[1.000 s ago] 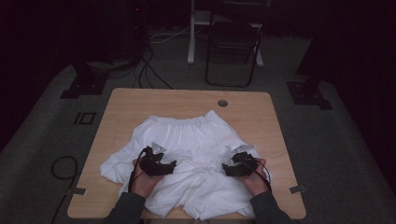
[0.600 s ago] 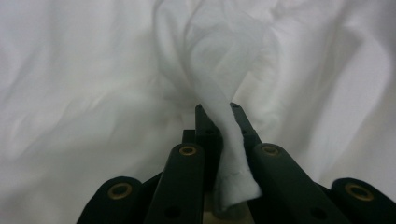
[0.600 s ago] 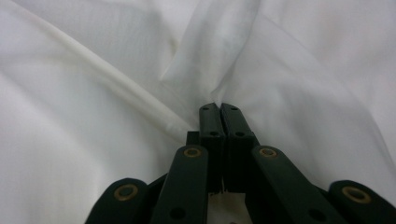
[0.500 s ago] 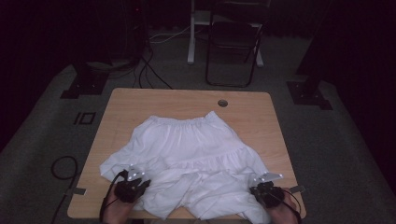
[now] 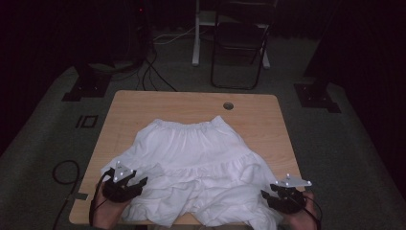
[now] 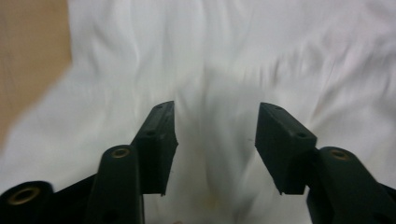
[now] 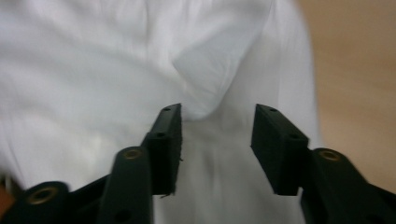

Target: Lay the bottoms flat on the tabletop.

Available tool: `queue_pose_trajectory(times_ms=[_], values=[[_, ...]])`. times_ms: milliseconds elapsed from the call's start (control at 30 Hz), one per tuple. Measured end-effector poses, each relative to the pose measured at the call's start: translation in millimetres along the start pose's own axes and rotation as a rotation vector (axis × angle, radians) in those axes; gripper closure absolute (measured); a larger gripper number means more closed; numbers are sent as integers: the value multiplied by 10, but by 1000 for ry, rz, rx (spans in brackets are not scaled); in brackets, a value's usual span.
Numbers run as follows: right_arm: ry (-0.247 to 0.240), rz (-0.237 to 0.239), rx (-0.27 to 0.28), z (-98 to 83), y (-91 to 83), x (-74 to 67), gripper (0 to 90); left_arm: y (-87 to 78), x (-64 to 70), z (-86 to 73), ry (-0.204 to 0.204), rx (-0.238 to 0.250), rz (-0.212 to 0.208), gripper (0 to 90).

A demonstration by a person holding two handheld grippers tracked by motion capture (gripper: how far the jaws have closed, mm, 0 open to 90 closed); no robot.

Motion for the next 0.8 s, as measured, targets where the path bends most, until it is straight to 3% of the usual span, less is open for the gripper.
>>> queue_pose_trajectory(times_ms=[67, 167, 267, 367, 467, 567, 700, 800], values=[[-15, 0, 68, 217, 89, -9, 466, 172, -3, 151, 28, 9, 14, 432], [-17, 0, 93, 367, 319, -2, 448, 511, -20, 178, 17, -56, 8, 412], [-27, -24, 65, 392, 631, 30, 431, 795, 4, 44, 8, -155, -16, 445], [-29, -52, -5, 321, 892, 70, 415, 892, 38, -124, 5, -219, -33, 538], [-32, -51, -75, 220, 993, 73, 430, 830, 61, -216, -2, -228, -43, 683], [-26, -40, -124, 116, 932, 52, 554, 656, 92, -245, 0, -211, -55, 806], [-37, -47, -159, -30, 700, 52, 724, 343, 127, -350, -6, -203, -78, 835], [-34, -79, -184, -158, 491, 122, 784, 107, 66, -475, -9, -227, -52, 839]])
Point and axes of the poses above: each handheld gripper's, and its own axes: y roughly forward along the jaws, z roughly out of its top, x roughly to its right, the point moved 3 cm from there along y, roughly forward along the jaws, and after that the axes turned 13 degrees about x, right-handed, at the moved point
